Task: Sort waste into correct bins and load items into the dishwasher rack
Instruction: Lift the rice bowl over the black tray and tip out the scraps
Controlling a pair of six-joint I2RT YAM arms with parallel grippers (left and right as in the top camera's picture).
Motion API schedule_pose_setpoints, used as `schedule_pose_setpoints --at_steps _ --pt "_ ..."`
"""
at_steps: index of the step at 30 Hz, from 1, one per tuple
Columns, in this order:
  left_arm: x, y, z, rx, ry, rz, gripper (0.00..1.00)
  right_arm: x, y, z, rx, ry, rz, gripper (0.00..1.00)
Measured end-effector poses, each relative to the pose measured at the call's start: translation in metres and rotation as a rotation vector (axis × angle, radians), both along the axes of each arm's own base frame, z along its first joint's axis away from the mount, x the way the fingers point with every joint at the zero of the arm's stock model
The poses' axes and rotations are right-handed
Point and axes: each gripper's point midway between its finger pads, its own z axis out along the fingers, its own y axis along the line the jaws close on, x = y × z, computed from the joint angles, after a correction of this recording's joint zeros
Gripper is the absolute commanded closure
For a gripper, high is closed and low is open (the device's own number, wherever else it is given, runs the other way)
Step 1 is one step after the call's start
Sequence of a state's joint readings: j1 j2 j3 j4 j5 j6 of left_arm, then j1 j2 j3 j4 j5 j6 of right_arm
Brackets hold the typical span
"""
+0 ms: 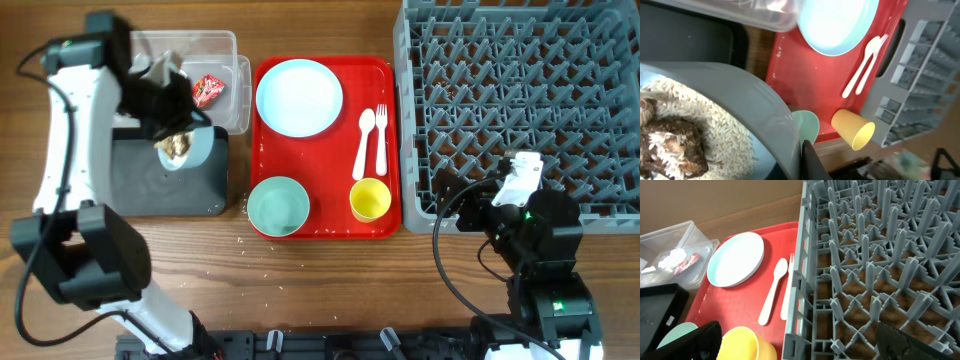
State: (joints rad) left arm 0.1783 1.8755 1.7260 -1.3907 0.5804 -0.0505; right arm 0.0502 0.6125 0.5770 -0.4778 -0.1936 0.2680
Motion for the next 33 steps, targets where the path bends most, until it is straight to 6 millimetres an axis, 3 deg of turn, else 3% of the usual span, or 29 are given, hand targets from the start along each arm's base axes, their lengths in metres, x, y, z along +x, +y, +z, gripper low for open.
schedule_pose_setpoints --at_steps 2,8,18,24,33 --pt "-0.003 0.024 -0.022 -0.099 -0.022 0.046 0.96 0.000 0.000 0.000 0.000 0.002 0.000 0.00" --pt "-0.013 0.038 -0.048 -0.314 -0.054 0.166 0.96 -0.003 0.000 -0.006 -0.001 0.029 0.000 0.00" --pt "-0.003 0.056 -0.013 -0.572 -0.170 0.284 0.96 -0.007 0.000 -0.012 -0.003 0.056 0.000 0.00" --pt "0.003 0.053 0.014 -0.724 -0.239 0.296 0.96 -0.007 0.000 -0.012 -0.003 0.056 0.000 0.00" --pt "0.006 0.053 0.032 -0.820 -0.285 0.302 0.96 -0.007 0.000 -0.012 -0.003 0.056 0.000 0.00"
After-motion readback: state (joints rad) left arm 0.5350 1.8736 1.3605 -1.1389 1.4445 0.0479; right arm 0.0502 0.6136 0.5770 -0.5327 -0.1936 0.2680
